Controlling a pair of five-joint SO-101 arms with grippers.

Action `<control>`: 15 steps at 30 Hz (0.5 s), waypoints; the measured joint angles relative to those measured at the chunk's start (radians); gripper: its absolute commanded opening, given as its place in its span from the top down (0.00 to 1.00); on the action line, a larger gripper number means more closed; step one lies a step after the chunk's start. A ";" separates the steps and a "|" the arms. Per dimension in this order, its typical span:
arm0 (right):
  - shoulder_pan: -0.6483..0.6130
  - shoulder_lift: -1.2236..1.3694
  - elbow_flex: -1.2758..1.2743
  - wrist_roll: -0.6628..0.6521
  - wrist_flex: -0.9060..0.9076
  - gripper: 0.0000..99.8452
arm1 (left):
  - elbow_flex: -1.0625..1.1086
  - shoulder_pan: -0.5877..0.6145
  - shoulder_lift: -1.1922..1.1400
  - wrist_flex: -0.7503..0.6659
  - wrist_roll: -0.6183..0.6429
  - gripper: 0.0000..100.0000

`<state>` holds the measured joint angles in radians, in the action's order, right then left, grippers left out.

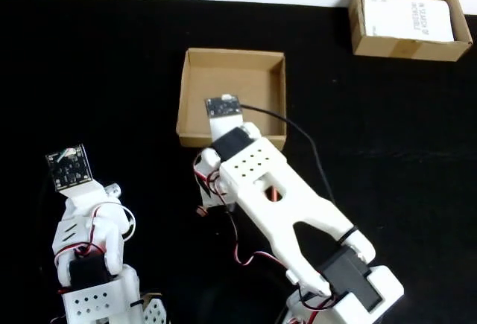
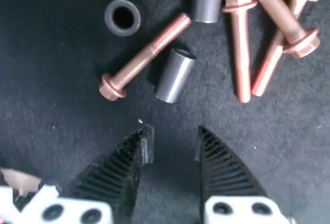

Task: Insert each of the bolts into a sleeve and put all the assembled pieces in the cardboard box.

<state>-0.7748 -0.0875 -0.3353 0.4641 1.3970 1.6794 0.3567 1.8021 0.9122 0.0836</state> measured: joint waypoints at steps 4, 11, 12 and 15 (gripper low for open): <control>0.008 0.000 -0.087 0.000 -0.081 0.87 | 0.000 0.000 0.000 0.000 0.000 0.99; 0.008 0.000 -0.157 -0.028 -0.192 0.87 | 0.000 0.000 0.000 0.000 0.000 0.99; 0.008 0.000 -0.157 -0.037 -0.207 0.87 | 0.000 0.000 0.000 0.000 0.000 0.99; 0.017 0.000 -0.157 -0.052 -0.239 0.87 | 0.000 0.000 0.000 0.000 0.000 0.99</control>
<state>-0.7580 -0.0875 -0.4918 0.4120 1.1577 1.6794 0.3567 1.8021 0.9122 0.0836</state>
